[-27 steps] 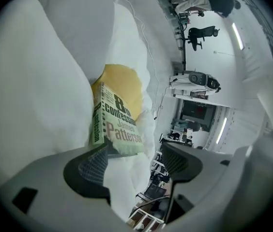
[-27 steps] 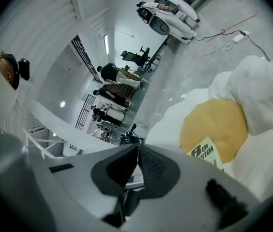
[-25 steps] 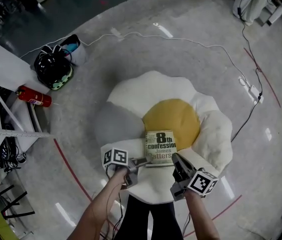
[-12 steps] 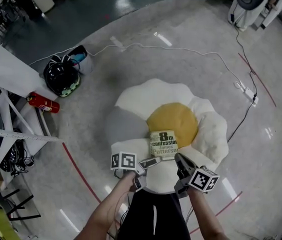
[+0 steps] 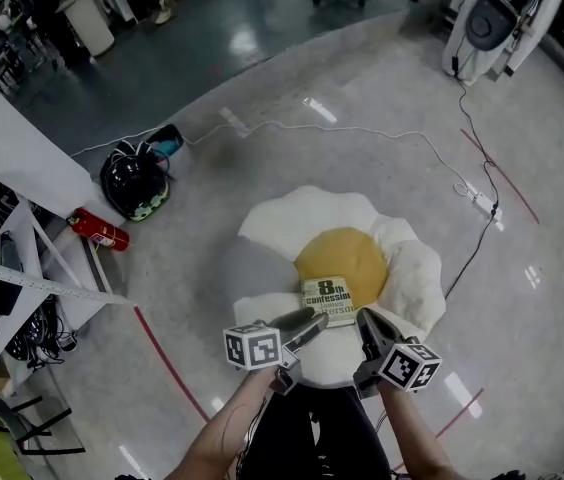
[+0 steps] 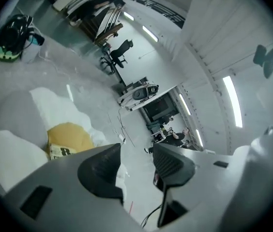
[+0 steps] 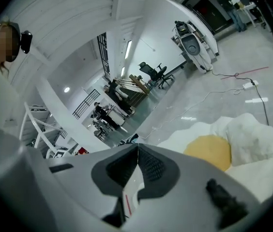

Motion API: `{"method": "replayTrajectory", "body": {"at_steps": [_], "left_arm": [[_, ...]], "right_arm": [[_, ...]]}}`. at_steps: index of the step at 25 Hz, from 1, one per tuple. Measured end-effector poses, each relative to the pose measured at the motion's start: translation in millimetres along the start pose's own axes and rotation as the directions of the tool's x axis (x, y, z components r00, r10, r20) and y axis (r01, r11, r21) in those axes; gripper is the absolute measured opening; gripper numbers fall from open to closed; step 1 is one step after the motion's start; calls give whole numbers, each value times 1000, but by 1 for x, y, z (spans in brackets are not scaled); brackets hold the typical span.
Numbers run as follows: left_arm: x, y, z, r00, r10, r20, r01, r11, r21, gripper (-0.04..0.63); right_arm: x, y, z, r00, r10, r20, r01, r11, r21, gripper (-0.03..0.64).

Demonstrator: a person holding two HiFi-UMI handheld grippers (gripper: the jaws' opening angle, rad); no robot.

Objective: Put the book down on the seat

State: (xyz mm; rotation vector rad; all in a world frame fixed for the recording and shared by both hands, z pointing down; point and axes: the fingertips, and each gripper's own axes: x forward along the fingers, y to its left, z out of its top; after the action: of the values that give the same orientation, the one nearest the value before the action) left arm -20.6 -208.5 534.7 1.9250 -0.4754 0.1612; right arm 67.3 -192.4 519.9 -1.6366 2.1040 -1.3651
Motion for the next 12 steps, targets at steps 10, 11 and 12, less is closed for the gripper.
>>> {"method": "replayTrajectory", "body": {"at_steps": [10,11,12], "left_arm": [[-40,-71,36,981,51,186,-105,949,297,24],[-42,-80,37,981,42,190,-100,945,310,20],[-44,-90,37,980,33,194,-96,942,323,17]], "right_arm": [[-33,66,43,987,58,150,-37,989,-143,12],[-36,74,48,984,73,164,-47,986,-157,12],[-41,81,51,981,85,174,-54,983,-175,12]]}}
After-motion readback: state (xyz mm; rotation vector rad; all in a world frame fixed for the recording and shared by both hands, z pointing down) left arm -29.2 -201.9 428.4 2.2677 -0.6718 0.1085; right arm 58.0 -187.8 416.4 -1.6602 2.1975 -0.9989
